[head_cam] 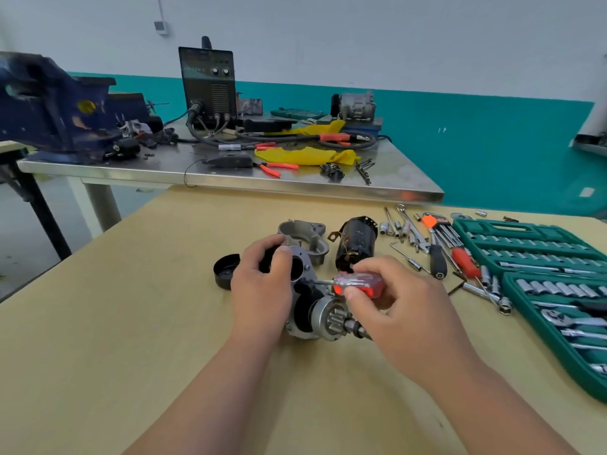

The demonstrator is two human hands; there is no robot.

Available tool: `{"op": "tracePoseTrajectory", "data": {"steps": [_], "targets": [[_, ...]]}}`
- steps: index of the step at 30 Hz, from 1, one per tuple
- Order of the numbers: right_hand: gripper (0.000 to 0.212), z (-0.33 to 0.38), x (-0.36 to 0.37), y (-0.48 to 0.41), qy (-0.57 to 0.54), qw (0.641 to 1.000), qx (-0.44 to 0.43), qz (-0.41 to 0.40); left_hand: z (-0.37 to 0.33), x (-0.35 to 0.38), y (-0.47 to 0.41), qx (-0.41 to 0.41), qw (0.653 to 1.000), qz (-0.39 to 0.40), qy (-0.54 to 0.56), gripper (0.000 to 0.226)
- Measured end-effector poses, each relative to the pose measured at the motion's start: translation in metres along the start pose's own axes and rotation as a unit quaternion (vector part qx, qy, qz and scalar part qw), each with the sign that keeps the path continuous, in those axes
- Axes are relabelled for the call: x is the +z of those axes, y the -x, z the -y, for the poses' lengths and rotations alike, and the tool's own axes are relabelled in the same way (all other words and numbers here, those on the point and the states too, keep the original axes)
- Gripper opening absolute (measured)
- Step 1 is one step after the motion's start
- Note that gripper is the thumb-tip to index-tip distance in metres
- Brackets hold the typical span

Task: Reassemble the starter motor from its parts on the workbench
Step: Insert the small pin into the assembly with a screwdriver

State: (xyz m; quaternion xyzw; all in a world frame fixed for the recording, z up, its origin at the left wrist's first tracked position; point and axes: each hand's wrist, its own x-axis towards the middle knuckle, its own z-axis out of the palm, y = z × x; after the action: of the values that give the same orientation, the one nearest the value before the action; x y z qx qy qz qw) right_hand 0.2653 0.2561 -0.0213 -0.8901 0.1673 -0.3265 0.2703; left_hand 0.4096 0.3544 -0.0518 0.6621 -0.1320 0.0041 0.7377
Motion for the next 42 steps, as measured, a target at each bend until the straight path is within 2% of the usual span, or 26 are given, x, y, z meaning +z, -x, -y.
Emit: {"op": "tracePoseTrajectory", "data": {"steps": [5,16,24,29,32,35,38,40,42], "targets": [[0.017,0.0,-0.001,0.003,0.014,0.999,-0.018,-0.048,-0.002,0.001,0.006,0.022,0.999,0.01,-0.021,0.02],[0.022,-0.001,0.001,0.001,0.014,0.999,0.007,-0.047,-0.004,0.002,0.006,0.025,0.999,0.002,-0.029,0.019],[0.022,0.0,0.002,0.002,0.006,0.998,-0.008,-0.056,-0.003,0.002,0.005,0.027,0.999,-0.001,-0.033,0.02],[0.026,0.001,0.002,0.002,0.044,0.996,-0.051,-0.061,-0.004,0.002,0.005,0.025,0.999,0.0,-0.031,0.025],[0.027,0.004,-0.002,0.0,0.074,0.996,-0.038,-0.032,-0.004,0.002,0.005,0.026,0.999,0.001,-0.034,0.022],[0.041,0.007,-0.005,-0.005,0.13,0.991,0.002,0.013,-0.005,0.002,0.007,0.033,0.999,0.007,-0.037,0.019],[0.053,0.012,-0.007,-0.012,0.219,0.976,0.006,-0.003,-0.01,0.003,0.012,0.069,0.996,0.018,-0.055,0.017],[0.05,0.014,-0.007,-0.016,0.225,0.974,0.018,-0.003,-0.012,0.005,0.016,0.091,0.993,0.023,-0.07,0.016],[0.038,0.012,-0.004,-0.015,0.171,0.985,0.021,0.025,-0.014,0.006,0.019,0.111,0.989,0.028,-0.089,0.015]]}}
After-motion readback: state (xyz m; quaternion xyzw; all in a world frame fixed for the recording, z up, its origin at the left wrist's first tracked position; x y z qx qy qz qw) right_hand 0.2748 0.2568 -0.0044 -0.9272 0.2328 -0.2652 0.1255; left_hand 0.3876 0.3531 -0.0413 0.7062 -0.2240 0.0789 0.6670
